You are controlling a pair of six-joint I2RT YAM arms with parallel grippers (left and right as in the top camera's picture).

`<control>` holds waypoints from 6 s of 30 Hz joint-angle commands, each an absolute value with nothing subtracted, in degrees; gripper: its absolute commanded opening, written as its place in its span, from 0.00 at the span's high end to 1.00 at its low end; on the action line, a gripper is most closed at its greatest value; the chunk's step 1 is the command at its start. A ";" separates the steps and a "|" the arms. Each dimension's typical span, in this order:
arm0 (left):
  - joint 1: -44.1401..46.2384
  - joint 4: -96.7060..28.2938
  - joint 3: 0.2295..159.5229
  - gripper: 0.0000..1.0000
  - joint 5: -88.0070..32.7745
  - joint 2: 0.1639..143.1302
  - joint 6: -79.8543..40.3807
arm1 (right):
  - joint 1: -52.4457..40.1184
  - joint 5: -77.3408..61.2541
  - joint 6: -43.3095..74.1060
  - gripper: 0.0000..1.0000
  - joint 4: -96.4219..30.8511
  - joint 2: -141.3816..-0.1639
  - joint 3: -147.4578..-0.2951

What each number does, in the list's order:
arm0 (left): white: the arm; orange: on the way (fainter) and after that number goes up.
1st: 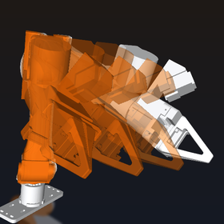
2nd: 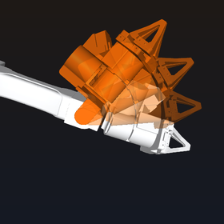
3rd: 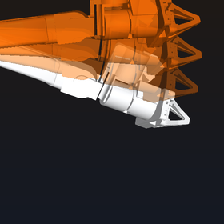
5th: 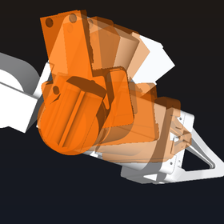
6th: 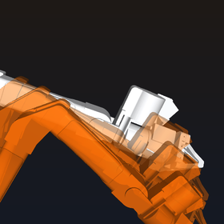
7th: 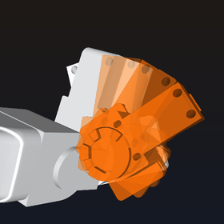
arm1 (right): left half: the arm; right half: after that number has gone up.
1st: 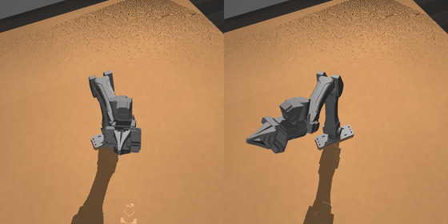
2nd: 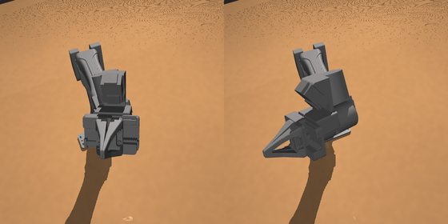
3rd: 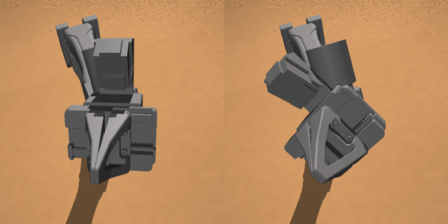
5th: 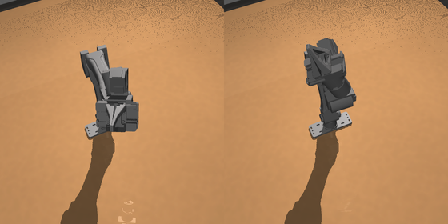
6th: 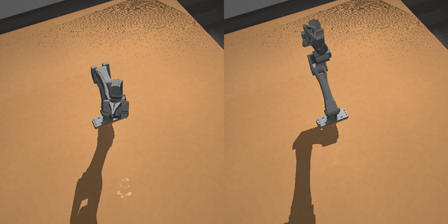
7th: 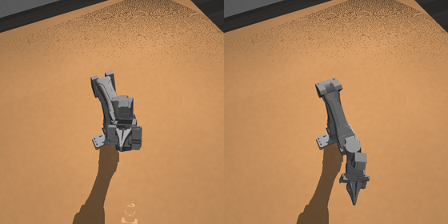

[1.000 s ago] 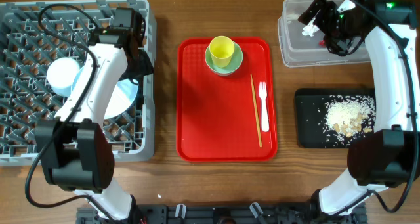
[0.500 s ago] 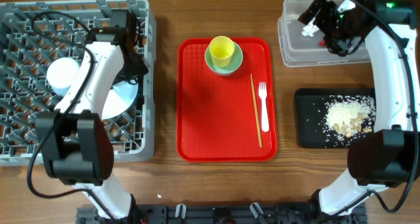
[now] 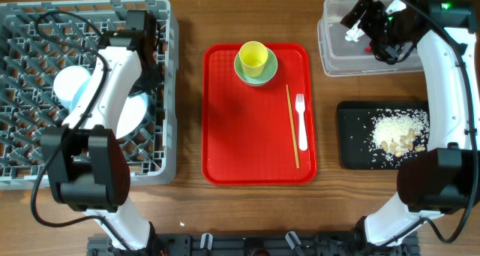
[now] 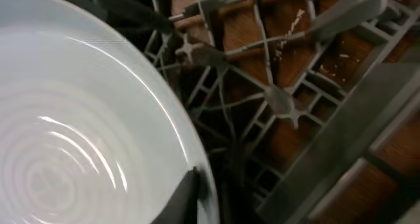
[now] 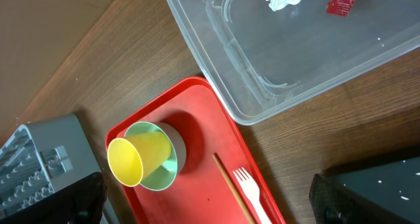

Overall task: Sort waste into correct bins and load items into the dishwasher rack
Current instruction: 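Lower the plate into the rack slots with the left gripper, then push the plate upright into the rack slots with the left gripper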

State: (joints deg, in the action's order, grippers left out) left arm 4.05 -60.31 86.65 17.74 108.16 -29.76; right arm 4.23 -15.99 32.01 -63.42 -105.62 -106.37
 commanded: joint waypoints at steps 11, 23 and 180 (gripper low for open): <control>3.84 -58.15 86.28 0.96 11.62 96.29 -30.50 | 4.14 -14.92 31.90 0.00 -63.24 -104.42 -106.76; 3.57 -60.80 86.28 0.53 14.39 93.08 -30.33 | 4.14 -14.92 31.90 0.00 -63.22 -104.42 -106.76; -16.88 -57.71 96.55 0.96 -13.23 114.74 -9.15 | 4.14 -14.92 31.90 0.00 -63.24 -104.42 -106.76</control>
State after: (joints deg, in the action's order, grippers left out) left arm -17.82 -57.23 95.81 -13.76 114.13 -11.51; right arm 4.23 -15.97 32.01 -63.35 -105.62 -106.37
